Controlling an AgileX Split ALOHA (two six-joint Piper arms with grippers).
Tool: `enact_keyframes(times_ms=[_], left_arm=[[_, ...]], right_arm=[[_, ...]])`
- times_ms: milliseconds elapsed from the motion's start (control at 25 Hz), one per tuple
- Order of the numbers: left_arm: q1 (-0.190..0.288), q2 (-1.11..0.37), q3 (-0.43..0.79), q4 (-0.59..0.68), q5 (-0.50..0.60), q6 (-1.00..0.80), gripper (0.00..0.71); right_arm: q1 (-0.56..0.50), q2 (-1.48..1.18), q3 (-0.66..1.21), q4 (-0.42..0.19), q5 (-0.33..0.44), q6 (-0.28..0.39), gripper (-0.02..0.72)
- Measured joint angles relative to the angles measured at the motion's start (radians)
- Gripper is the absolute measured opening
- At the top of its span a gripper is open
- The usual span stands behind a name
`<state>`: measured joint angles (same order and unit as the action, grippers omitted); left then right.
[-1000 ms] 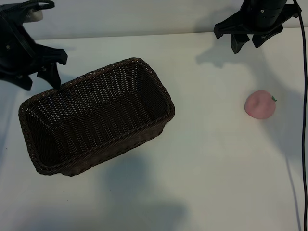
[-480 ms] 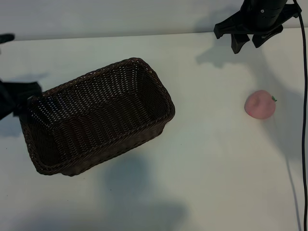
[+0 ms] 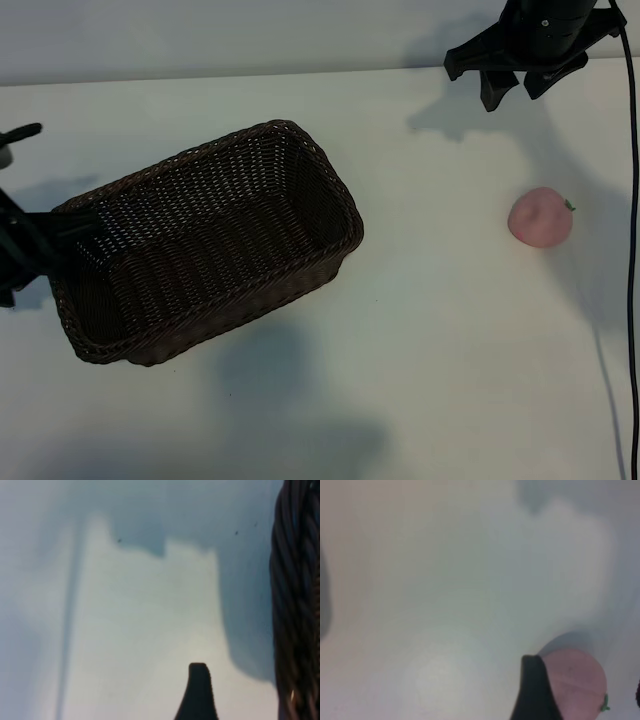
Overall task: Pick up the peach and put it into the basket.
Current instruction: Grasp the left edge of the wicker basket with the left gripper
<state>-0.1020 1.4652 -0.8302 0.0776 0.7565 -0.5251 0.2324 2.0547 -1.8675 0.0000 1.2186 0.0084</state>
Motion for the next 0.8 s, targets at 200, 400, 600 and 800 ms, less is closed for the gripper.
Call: enact_keyframes(times_ms=[200, 400, 600, 800], left_arm=[[0.0, 0.089, 0.0, -0.063, -0.09, 0.026, 0.592], [0.0, 0.181, 0.0, -0.162, -0.149, 0.122, 0.592], [0.0, 0.246, 0.0, -0.192, -0.171, 0.154, 0.592], [0.0, 0.254, 0.0, -0.194, -0.184, 0.153, 0.553]], right_arm=[[0.0, 0.0, 0.0, 0.0, 0.0, 0.0, 0.483], [0.0, 0.0, 0.0, 0.0, 0.0, 0.0, 0.483], [0.0, 0.0, 0.0, 0.0, 0.0, 0.0, 0.483], [0.0, 0.0, 0.0, 0.0, 0.0, 0.0, 0.483]])
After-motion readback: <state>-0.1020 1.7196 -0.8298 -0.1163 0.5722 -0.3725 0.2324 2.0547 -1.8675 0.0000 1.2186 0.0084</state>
